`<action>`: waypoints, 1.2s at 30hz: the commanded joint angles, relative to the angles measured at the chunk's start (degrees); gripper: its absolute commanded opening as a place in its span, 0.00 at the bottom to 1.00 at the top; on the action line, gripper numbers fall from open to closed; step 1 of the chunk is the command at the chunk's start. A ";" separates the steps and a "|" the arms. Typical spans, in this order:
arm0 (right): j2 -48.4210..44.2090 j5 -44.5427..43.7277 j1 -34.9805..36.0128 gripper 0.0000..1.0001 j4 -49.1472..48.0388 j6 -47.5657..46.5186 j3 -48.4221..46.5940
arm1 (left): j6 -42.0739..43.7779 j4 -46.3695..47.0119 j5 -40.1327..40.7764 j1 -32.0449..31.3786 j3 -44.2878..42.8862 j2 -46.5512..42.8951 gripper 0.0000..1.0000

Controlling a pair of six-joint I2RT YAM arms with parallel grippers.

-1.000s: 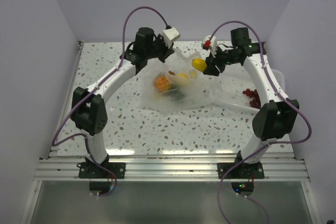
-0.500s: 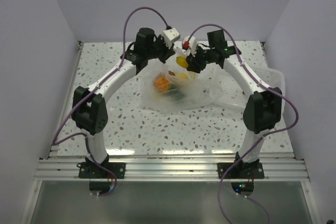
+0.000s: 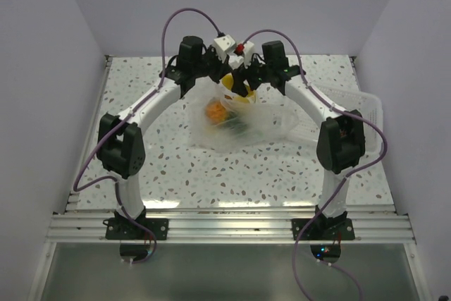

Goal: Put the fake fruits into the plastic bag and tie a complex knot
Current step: Place the fake fruit in the plastic bag, then pick up the fake fruit from the bin.

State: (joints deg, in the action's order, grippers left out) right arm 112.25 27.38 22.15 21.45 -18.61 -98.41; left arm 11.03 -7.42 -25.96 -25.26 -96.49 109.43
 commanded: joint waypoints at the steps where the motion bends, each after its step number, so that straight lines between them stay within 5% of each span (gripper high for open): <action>1: -0.18 -3.19 0.44 0.84 -6.78 9.82 -0.90 | -1.62 0.92 -1.73 0.29 -2.30 0.44 0.05; 7: -3.95 -4.00 0.52 0.93 -2.74 7.72 0.76 | -1.54 0.56 -1.38 0.38 -2.39 0.26 0.05; 27: -24.09 18.41 -1.66 0.92 51.48 -28.85 5.87 | -0.57 0.04 0.20 0.29 -0.72 0.08 0.06; 31: -23.23 22.28 -16.05 0.90 54.02 -26.04 2.36 | 0.13 -0.40 0.38 0.21 -0.63 -0.62 0.06; 34: -16.13 16.68 -31.24 0.91 62.54 -30.25 -6.77 | 0.57 -0.58 0.47 0.29 0.16 -1.50 0.06; 36: -12.59 11.41 -35.41 0.93 65.02 -32.09 -11.42 | 0.66 -0.40 0.38 0.21 0.77 -1.76 0.06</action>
State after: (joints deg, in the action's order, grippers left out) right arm 95.61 44.34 -6.42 73.60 -46.15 -103.35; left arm 10.59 -8.25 -25.74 -25.08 -96.49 109.62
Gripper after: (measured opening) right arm 0.921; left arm 0.059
